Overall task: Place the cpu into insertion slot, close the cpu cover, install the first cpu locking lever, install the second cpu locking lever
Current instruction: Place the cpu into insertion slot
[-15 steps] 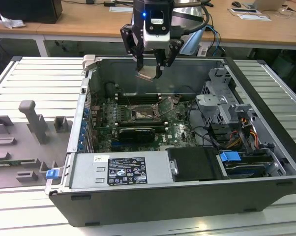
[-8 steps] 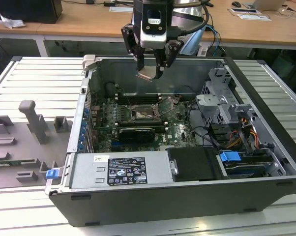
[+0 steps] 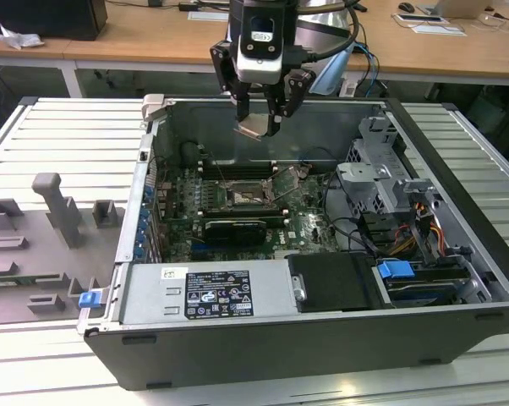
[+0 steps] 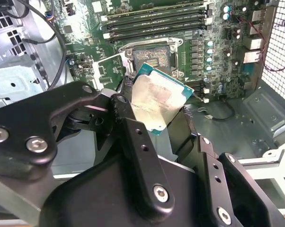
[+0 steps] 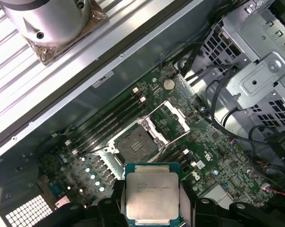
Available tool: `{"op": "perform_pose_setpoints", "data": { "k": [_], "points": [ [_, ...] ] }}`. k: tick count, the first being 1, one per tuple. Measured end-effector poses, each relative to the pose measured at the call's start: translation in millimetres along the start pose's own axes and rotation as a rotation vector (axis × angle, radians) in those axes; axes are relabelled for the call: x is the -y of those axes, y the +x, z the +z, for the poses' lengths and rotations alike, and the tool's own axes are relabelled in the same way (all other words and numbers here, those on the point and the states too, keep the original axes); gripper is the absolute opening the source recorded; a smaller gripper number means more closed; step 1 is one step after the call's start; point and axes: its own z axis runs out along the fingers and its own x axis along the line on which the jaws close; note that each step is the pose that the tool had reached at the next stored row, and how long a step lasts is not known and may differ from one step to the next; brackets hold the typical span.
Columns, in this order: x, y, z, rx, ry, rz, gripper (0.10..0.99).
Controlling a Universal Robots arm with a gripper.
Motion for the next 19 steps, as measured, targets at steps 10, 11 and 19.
{"op": "perform_pose_setpoints", "data": {
  "k": [10, 11, 19],
  "points": [
    [0.0, 0.0, 0.2, 0.0082, 0.000, 0.079, 0.541],
    [0.0, 0.0, 0.2, 0.0086, 0.000, 0.083, 0.541],
    [0.0, 0.0, 0.5, 0.0139, 0.000, 0.131, 0.541]
  ]
}}
